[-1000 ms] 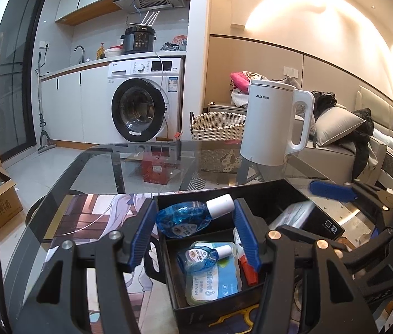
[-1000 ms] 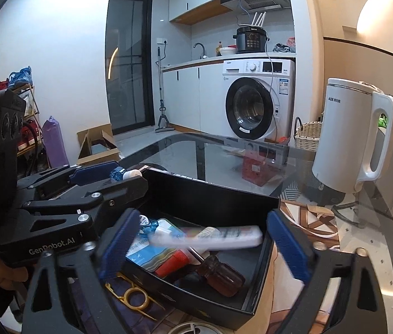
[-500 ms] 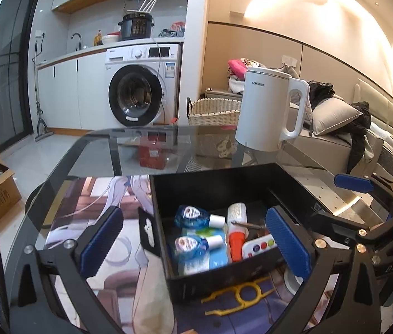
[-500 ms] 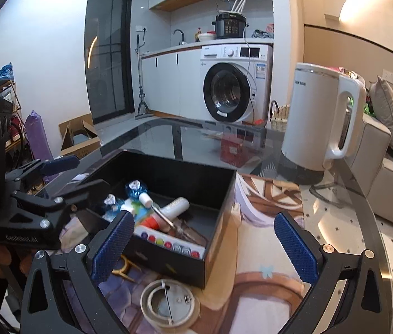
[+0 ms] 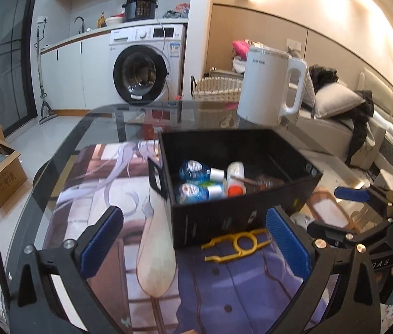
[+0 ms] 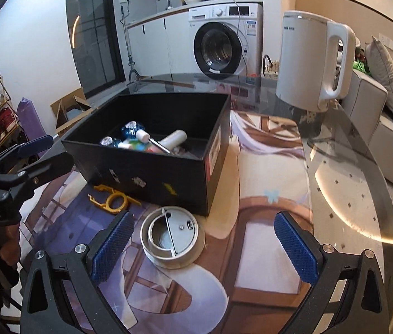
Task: Organize rigid objects
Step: 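Move the right tool toward the grey round holder while the left approaches the yellow clip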
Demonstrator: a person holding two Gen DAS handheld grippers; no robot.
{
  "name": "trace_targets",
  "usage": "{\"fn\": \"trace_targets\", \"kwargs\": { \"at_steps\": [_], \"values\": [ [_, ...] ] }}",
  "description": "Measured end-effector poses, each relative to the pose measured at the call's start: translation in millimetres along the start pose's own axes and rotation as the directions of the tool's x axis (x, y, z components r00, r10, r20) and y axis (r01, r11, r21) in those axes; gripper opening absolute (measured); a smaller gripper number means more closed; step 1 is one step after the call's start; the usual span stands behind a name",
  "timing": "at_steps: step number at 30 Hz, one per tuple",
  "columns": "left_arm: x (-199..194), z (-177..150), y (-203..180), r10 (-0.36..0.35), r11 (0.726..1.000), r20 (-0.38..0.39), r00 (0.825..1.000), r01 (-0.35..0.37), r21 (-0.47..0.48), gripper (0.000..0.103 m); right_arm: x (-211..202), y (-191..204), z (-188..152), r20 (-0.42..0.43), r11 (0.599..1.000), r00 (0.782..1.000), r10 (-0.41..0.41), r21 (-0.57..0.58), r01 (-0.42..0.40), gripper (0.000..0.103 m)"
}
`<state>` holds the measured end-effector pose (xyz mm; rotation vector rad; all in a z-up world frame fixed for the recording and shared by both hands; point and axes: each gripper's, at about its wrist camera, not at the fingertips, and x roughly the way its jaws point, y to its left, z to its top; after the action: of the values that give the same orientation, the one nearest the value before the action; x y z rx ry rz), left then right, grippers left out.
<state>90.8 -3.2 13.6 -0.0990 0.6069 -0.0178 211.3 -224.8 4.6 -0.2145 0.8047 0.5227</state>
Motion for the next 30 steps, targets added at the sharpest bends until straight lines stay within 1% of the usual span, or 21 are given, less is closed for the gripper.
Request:
{"fn": "trace_targets", "kwargs": {
  "at_steps": [6, 12, 19, 30],
  "values": [
    [4.6, -10.9, -10.1, -0.006, 0.999, -0.029, 1.000, 0.007, 0.038, 0.103, 8.5, 1.7, -4.1, -0.047, 1.000, 0.999, -0.001, 0.007, 0.002, 0.102],
    [15.1, -16.3, -9.5, 0.015, 0.999, -0.087, 0.996, -0.012, 0.030, 0.103, 18.1, 5.3, -4.7, -0.093, 1.000, 0.996, -0.009, 0.001, 0.009, 0.102],
    [18.3, -16.9, -9.2, 0.010, 0.999, -0.106, 0.994, -0.007, 0.032, 0.103, 29.8, 3.8, -3.8, -0.133, 1.000, 0.991, -0.010, 0.022, 0.013, 0.102],
    [20.8, -17.9, -9.2, 0.006, 0.999, -0.117, 0.993, -0.001, 0.040, 0.103, 34.5, 4.9, -5.0, -0.138, 0.999, 0.990, -0.032, -0.021, 0.029, 0.102]
  ]
}}
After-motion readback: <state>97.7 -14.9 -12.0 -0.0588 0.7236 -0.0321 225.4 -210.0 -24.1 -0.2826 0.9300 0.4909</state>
